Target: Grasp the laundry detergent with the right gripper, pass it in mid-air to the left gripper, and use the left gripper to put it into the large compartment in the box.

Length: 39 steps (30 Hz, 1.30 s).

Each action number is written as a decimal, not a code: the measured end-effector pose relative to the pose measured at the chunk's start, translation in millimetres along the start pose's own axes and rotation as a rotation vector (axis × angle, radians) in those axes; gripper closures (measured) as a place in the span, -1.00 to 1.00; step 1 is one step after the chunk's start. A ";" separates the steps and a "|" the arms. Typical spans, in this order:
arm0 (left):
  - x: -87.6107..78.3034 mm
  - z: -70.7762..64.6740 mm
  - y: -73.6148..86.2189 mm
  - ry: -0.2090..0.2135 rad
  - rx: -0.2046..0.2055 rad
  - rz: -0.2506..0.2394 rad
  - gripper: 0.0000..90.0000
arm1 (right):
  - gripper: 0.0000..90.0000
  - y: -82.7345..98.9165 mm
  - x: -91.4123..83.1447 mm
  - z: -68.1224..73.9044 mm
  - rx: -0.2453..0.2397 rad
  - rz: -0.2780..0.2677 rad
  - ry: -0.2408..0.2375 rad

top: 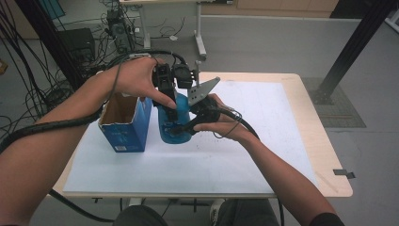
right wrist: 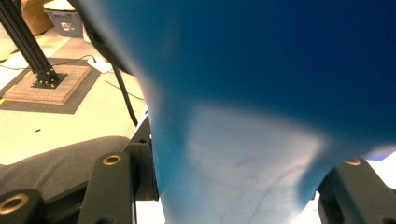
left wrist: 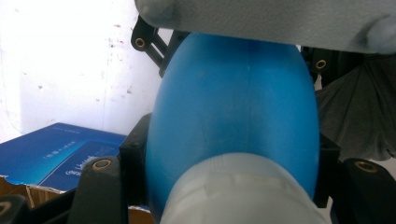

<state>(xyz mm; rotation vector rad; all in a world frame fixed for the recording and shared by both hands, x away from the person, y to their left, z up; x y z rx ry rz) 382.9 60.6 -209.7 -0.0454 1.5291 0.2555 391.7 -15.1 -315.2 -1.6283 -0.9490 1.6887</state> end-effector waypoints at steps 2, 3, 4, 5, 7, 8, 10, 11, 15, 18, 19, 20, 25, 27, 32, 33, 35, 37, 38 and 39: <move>0.5 -0.1 -0.1 -0.001 0.001 0.004 -0.17 | -0.05 0.7 0.9 -1.0 -0.009 0.008 0.010; 1.0 -0.2 -0.2 0.000 0.000 0.005 -0.17 | -0.05 0.7 0.9 -1.0 -0.009 0.008 0.010; 1.1 -0.3 -0.3 0.001 0.000 0.007 -0.17 | -0.05 0.5 1.3 0.1 0.001 0.004 -0.001; 1.2 -0.4 -0.3 0.002 0.000 0.006 -0.17 | -0.05 0.5 1.7 0.1 0.000 0.004 -0.002; 1.4 -0.4 -0.4 0.002 0.001 0.008 -0.17 | -0.05 0.6 2.1 0.2 0.001 0.004 -0.004; 1.5 -0.5 -0.4 0.001 0.001 0.008 -0.17 | -0.06 0.9 2.4 -1.1 -0.010 0.010 0.005; 1.6 -0.5 -0.4 0.001 0.000 0.005 -0.17 | -0.06 0.6 2.6 0.2 0.001 0.004 -0.005; 1.7 -0.4 -0.2 0.004 -0.001 0.005 -0.16 | -0.06 1.1 2.6 -1.2 -0.011 0.009 0.005; 2.2 -0.6 -0.7 0.005 -0.004 0.004 -0.16 | -0.06 1.0 2.4 0.1 0.001 0.008 -0.008; 2.0 -0.8 -1.7 0.001 -0.002 0.007 -0.16 | -0.06 1.7 2.0 -1.1 -0.009 0.014 0.005; 1.7 -0.7 -2.0 0.000 -0.001 0.005 -0.16 | -0.06 1.5 1.8 -0.1 0.000 0.010 -0.003; 1.4 -0.7 -2.1 -0.001 -0.001 0.005 -0.16 | -0.06 1.6 1.4 0.0 0.002 0.010 -0.005; 0.4 -1.1 -2.7 -0.001 -0.003 0.004 -0.16 | -0.06 1.3 0.4 -0.1 -0.001 0.006 -0.004; 0.2 -1.0 -2.6 -0.001 -0.002 0.006 -0.16 | -0.06 1.2 0.2 0.0 0.001 0.003 -0.005; 0.2 -1.3 -1.7 -0.002 -0.004 0.007 -0.16 | -0.07 1.0 0.7 -0.2 -0.001 0.003 -0.006; 0.2 -1.3 -1.7 -0.002 -0.004 0.007 -0.16 | -0.07 1.0 0.7 -0.2 -0.001 0.003 -0.006; 0.0 -1.4 -1.6 -0.001 -0.005 0.006 -0.16 | -0.07 0.9 0.7 -0.2 -0.001 0.001 -0.007; -0.1 -1.5 -1.6 -0.002 -0.004 0.007 -0.16 | -0.07 0.8 0.8 -0.1 0.000 0.000 -0.008; -0.1 -1.5 -1.8 -0.002 -0.004 0.008 -0.16 | -0.07 0.7 0.8 -0.1 0.000 0.000 -0.008; 0.0 -1.5 -1.9 -0.003 -0.003 0.008 -0.16 | -0.07 0.7 1.0 0.0 0.000 0.000 -0.008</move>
Point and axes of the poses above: each handheld gripper's, and its own axes: x roughly forward along the jaws, y roughly out of its underside, z roughly to its left, the point moved 4 cm from there along x, roughly forward along the jaws, and after that the axes turned 8 degrees about z, right-handed, at the moved point
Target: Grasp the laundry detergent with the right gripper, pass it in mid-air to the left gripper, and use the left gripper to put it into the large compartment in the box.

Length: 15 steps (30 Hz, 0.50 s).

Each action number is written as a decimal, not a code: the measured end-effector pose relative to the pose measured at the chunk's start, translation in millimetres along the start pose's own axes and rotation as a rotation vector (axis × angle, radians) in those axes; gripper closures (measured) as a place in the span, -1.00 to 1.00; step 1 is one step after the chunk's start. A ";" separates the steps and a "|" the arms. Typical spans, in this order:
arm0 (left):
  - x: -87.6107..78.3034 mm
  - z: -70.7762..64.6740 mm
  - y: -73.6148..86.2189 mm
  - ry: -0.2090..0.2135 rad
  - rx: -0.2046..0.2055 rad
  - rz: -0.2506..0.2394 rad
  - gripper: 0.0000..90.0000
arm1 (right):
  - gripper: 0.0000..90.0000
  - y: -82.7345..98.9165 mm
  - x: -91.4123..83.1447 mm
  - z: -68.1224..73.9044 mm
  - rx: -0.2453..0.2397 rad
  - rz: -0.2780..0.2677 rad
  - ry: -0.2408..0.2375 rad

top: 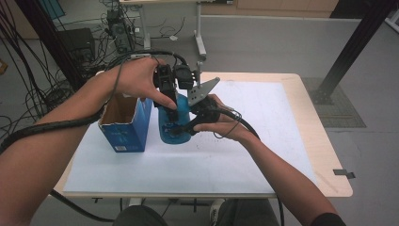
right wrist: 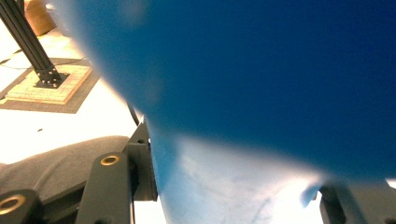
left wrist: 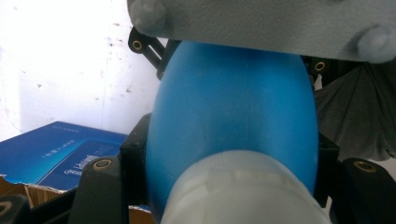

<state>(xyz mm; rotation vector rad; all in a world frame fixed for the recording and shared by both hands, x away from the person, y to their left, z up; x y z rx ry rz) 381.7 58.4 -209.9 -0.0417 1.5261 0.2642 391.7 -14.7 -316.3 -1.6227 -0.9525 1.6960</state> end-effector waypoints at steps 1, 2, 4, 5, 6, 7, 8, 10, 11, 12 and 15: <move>0.0 0.0 0.0 0.000 0.000 0.001 -0.16 | -0.07 0.0 0.1 -0.1 0.000 0.000 0.001; 0.0 0.1 0.1 0.001 0.000 0.001 -0.16 | -0.07 0.0 0.1 0.0 0.000 0.000 0.001; -0.1 0.2 0.2 0.003 0.000 0.001 -0.16 | -0.07 0.0 0.2 -0.2 0.001 0.000 0.003; 0.0 0.3 0.2 0.002 -0.001 0.001 -0.16 | -0.07 0.0 0.0 -0.1 0.001 0.000 0.000; 0.0 0.4 0.2 0.002 -0.001 0.001 -0.16 | -0.07 0.1 0.0 -0.2 0.001 0.001 0.000; 0.0 0.3 0.1 0.001 -0.003 0.002 -0.16 | -0.07 0.1 0.1 -0.2 0.001 0.000 0.000; 0.0 0.3 0.0 0.001 -0.003 0.002 -0.16 | -0.07 0.1 0.2 -0.4 0.001 0.000 0.000; -0.1 0.3 0.0 0.002 -0.003 0.001 -0.16 | -0.07 0.0 0.2 -0.4 0.001 -0.001 0.000; -0.1 0.6 0.1 0.002 -0.001 0.002 -0.16 | -0.07 0.1 0.2 -0.6 0.001 -0.001 0.004; -0.2 0.5 0.2 0.002 -0.002 0.001 -0.16 | -0.07 0.1 0.0 -0.5 0.002 -0.002 0.001; -0.3 0.4 0.4 0.000 -0.004 -0.003 -0.16 | -0.07 0.2 -0.3 -0.7 0.001 -0.002 0.002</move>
Point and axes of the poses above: each handheld gripper's, and its own axes: x roughly forward along the jaws, y roughly out of its underside, z roughly to its left, the point moved 4 cm from there along x, roughly forward along the jaws, and after that the axes turned 8 degrees about z, right-handed, at the moved point
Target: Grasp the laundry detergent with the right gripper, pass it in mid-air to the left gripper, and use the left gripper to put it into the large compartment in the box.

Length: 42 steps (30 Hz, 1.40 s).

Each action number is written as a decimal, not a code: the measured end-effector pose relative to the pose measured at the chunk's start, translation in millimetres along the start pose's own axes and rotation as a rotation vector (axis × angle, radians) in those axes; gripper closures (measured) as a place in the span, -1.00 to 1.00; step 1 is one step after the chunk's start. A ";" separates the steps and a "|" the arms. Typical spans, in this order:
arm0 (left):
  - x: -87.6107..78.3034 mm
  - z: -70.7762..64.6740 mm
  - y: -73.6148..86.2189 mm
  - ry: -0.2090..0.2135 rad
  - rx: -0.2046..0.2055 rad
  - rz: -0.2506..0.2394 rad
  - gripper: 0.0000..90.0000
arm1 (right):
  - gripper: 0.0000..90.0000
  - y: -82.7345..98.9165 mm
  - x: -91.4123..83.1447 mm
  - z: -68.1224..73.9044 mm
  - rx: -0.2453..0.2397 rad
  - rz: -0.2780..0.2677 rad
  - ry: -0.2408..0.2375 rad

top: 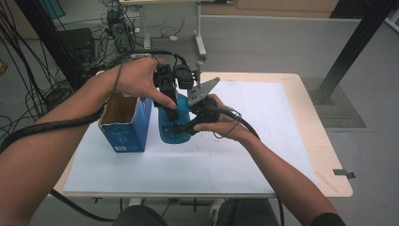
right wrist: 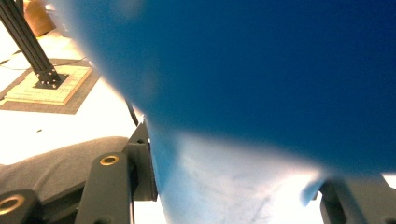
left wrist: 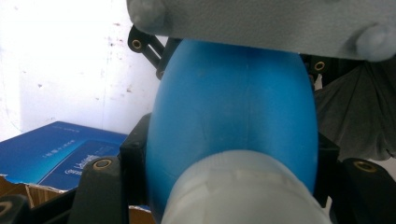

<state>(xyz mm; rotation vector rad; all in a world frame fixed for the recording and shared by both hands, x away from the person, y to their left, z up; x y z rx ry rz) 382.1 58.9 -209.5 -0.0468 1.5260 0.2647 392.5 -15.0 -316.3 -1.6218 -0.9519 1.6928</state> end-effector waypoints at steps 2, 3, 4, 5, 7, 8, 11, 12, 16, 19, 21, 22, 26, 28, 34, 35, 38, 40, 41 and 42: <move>-0.2 0.0 0.2 -0.002 0.001 -0.001 -0.16 | -0.07 0.0 -0.1 -0.1 0.000 -0.001 0.000; -0.3 0.0 0.3 -0.002 0.001 -0.001 -0.16 | -0.07 -0.1 -0.1 -0.1 0.000 -0.002 0.000; -0.4 0.0 0.3 -0.002 0.001 -0.001 -0.16 | -0.07 -0.2 -0.1 -0.1 0.000 -0.003 0.000; -0.4 0.0 0.4 -0.003 0.001 -0.001 -0.16 | -0.07 -0.2 -0.1 -0.1 0.000 -0.003 0.000; -0.4 -0.1 0.3 -0.003 0.001 0.000 -0.16 | -0.07 -0.3 0.1 -0.1 0.000 -0.004 0.001; -0.5 -0.2 0.3 -0.003 0.000 0.002 -0.16 | -0.07 -0.3 0.1 -0.1 0.000 -0.004 0.001; -0.5 -0.3 0.1 -0.005 0.001 0.003 -0.16 | -0.07 -0.3 0.4 -0.2 0.000 -0.004 0.002; -0.5 -0.3 0.2 -0.005 0.001 0.004 -0.16 | -0.07 -0.3 0.4 -0.2 0.000 -0.004 0.003; -0.3 -0.3 0.4 -0.005 0.001 0.003 -0.16 | -0.08 -0.3 0.5 -0.3 0.000 -0.005 0.002; -0.1 -0.6 0.5 -0.004 0.000 0.003 -0.16 | -0.08 -0.3 0.8 -0.2 0.001 -0.004 0.001; 0.0 -0.6 0.8 -0.004 0.000 0.005 -0.16 | -0.08 -0.3 0.9 -0.3 0.000 -0.004 0.002; 0.0 -0.4 0.9 -0.005 0.001 0.005 -0.16 | -0.08 -0.3 1.1 -0.3 0.000 -0.003 0.003; 0.5 -0.7 1.9 -0.003 -0.002 0.002 -0.16 | -0.08 -0.3 1.8 -0.5 -0.003 -0.004 0.003; 0.7 -0.7 2.2 -0.001 -0.002 0.002 -0.16 | -0.08 -0.3 2.1 -0.4 -0.003 -0.005 0.000; 0.6 -1.3 2.6 -0.002 -0.002 0.003 -0.16 | -0.09 -0.1 2.5 0.1 -0.001 -0.004 -0.004; 0.4 -1.4 2.6 -0.003 -0.001 0.001 -0.16 | -0.09 -0.1 2.5 0.1 0.000 -0.005 -0.005; -0.7 -1.6 2.9 -0.005 -0.002 -0.009 -0.16 | -0.10 -0.3 2.0 0.1 0.004 -0.011 -0.005; -1.4 -1.6 3.0 -0.004 -0.003 -0.010 -0.16 | -0.10 -0.6 1.1 0.0 0.005 -0.015 -0.006; -1.5 -1.8 3.0 -0.005 -0.002 -0.008 -0.16 | -0.10 -0.4 0.9 -0.3 0.005 -0.013 -0.002; -1.6 -1.9 2.9 -0.007 -0.002 -0.009 -0.16 | -0.11 -0.3 0.8 -0.3 0.006 -0.014 -0.001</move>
Point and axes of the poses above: each handheld gripper's, and its own axes: x roughly forward along the jaws, y roughly out of its underside, z roughly to its left, the point moved 4 cm from there along x, roughly forward along the jaws, and after that the axes turned 8 degrees about z, right-handed, at the moved point
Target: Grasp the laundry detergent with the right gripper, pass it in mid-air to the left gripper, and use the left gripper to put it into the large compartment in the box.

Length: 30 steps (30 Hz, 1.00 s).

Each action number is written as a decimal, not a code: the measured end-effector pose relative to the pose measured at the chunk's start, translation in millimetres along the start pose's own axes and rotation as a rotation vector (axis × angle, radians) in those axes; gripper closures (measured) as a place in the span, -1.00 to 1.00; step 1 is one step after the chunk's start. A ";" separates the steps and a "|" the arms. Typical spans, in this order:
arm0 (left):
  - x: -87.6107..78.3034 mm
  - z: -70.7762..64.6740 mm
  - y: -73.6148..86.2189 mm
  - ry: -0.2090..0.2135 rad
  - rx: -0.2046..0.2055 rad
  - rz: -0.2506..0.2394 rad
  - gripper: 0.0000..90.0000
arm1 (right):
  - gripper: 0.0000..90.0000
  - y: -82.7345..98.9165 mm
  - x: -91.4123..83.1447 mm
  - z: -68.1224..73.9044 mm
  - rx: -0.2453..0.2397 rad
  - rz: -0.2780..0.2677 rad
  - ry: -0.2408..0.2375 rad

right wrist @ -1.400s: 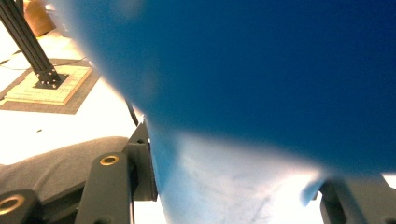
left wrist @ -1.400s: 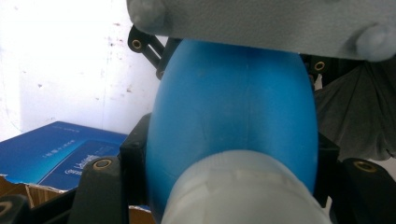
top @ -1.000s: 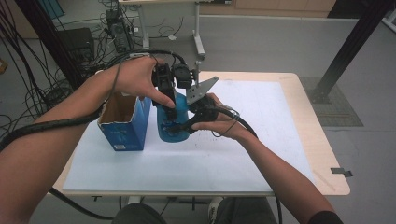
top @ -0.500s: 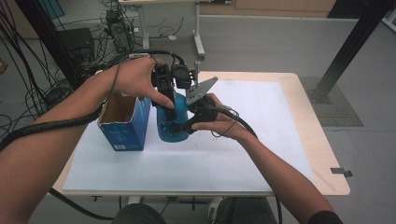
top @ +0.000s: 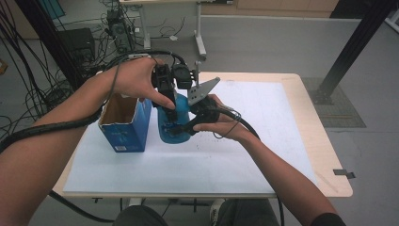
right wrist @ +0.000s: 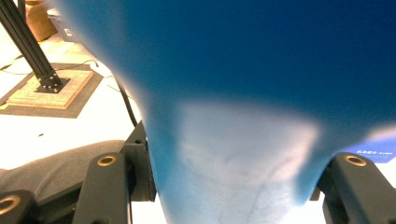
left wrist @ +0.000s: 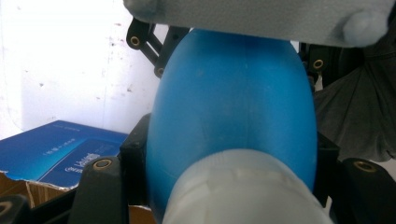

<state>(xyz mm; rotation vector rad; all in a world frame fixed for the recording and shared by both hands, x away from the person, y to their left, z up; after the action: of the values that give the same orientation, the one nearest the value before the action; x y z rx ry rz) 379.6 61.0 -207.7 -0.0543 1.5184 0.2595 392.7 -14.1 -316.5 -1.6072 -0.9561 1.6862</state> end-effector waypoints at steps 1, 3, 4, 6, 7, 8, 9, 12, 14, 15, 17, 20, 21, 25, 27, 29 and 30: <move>-0.1 0.0 -0.1 0.001 0.000 0.000 -0.16 | -0.12 0.1 -0.2 -0.1 0.001 -0.001 0.001; -0.2 0.1 -0.2 0.003 0.000 -0.002 -0.16 | -0.19 0.3 -0.7 -0.1 0.009 -0.005 -0.006; -0.1 0.2 -0.1 0.002 0.001 -0.001 -0.16 | -0.24 0.6 -0.7 -0.1 0.014 -0.006 -0.007; 0.2 0.5 0.3 0.006 -0.003 -0.001 -0.16 | -0.35 1.4 -1.0 1.0 0.023 -0.003 -0.017; 0.3 1.0 0.9 0.007 -0.006 0.005 -0.16 | -0.43 2.1 -1.2 1.8 0.037 0.005 -0.024; 0.5 1.4 1.5 0.005 -0.007 0.006 -0.16 | -0.49 3.7 -1.3 0.6 0.045 0.022 -0.018; 0.2 1.7 2.0 0.004 -0.010 0.009 -0.16 | -0.53 5.1 -2.0 1.3 0.065 0.037 -0.022; -1.2 2.8 3.7 0.003 -0.018 0.014 -0.16 | -0.74 11.7 -5.6 -0.4 0.111 0.074 -0.005; -2.9 4.1 5.0 0.006 -0.030 0.013 -0.16 | -0.88 14.7 -9.7 -1.1 0.129 0.082 0.009; -3.8 5.0 5.7 0.007 -0.036 0.012 -0.16 | -0.92 16.4 -13.5 -1.9 0.151 0.089 0.009; -5.9 6.9 7.1 0.007 -0.049 0.014 -0.16 | -0.95 18.9 -21.1 -2.7 0.144 0.116 0.046; -8.8 9.9 9.6 0.009 -0.084 0.013 -0.16 | -0.97 22.5 -33.9 -3.7 0.161 0.143 0.049; -10.0 11.1 11.1 0.010 -0.094 0.019 -0.16 | -0.98 24.2 -38.5 -4.8 0.167 0.151 0.057; -15.9 15.8 17.2 0.008 -0.145 0.014 -0.16 | -0.99 33.2 -58.1 -8.7 0.200 0.190 0.097; -20.1 18.2 20.5 0.001 -0.165 0.013 -0.16 | -0.99 38.4 -68.2 -10.9 0.218 0.210 0.116; -24.5 19.3 23.7 -0.005 -0.186 0.016 -0.16 | -0.99 44.0 -79.2 -12.7 0.237 0.233 0.137; -26.9 20.0 25.1 -0.005 -0.200 0.014 -0.16 | -0.99 45.7 -82.7 -13.2 0.242 0.241 0.142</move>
<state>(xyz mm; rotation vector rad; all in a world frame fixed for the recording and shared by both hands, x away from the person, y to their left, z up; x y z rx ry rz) 393.3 85.7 -176.8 -0.2012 1.4845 0.4216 414.1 -106.7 -308.9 -1.7008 -0.4830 1.7415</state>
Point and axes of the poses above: each handheld gripper's, and its own axes: x roughly forward along the jaws, y roughly out of its underside, z roughly to its left, the point moved 4 cm from there along x, roughly forward along the jaws, and after that the axes turned 8 degrees about z, right-handed, at the moved point
